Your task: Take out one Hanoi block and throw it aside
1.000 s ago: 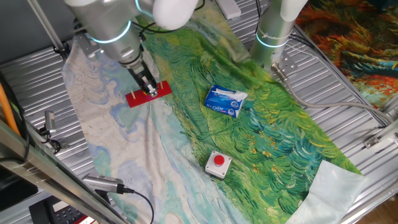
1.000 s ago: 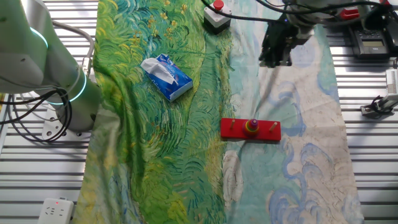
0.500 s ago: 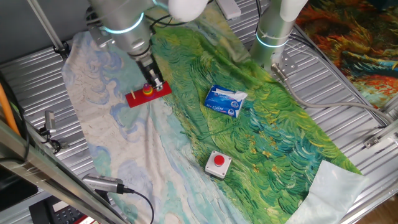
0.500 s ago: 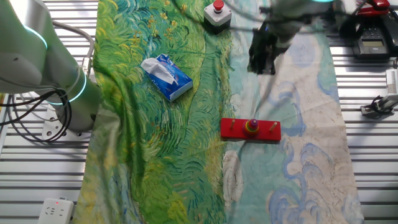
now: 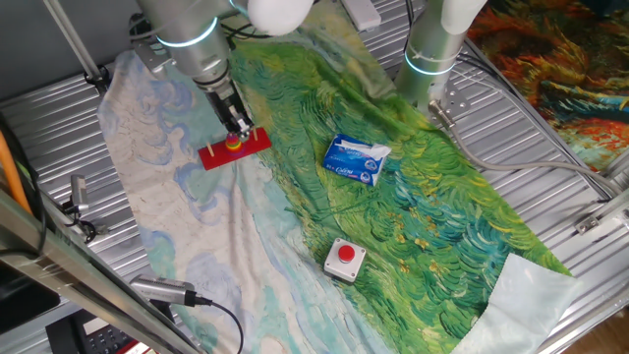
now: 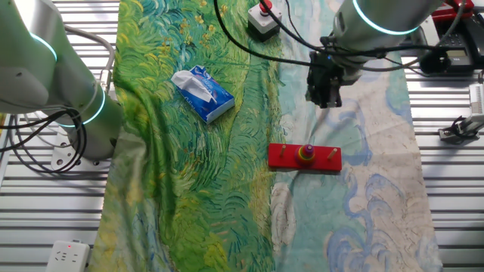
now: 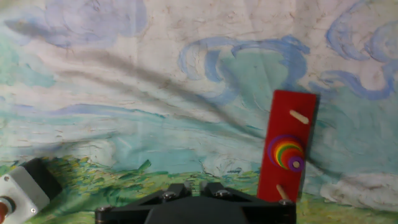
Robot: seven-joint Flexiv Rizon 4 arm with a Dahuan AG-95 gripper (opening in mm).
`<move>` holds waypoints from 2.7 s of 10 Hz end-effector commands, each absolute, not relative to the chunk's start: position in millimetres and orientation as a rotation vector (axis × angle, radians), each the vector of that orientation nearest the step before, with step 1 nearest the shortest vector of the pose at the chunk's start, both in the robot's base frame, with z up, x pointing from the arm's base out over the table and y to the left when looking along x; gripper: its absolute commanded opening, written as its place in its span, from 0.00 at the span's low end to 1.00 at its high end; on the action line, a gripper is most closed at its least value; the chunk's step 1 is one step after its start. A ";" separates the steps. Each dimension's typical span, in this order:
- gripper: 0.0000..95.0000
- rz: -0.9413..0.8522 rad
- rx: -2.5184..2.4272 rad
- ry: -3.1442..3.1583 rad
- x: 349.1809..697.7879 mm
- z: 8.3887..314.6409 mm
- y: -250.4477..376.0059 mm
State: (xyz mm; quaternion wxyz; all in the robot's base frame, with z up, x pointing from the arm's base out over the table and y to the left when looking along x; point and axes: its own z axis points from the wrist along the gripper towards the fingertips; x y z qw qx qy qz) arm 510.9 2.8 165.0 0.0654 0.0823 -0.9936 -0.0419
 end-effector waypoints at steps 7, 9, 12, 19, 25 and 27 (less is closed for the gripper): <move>0.00 -0.087 0.263 -2.997 515.2 149.0 -11.0; 0.00 -0.221 0.154 -3.006 519.7 161.1 -8.6; 0.00 -0.230 0.025 -3.004 537.5 177.4 24.4; 0.00 -0.191 -0.186 -2.972 556.6 198.2 121.0; 0.00 -0.209 -0.103 -2.971 530.2 186.3 91.4; 0.00 -0.210 -0.034 -2.979 522.8 179.1 66.9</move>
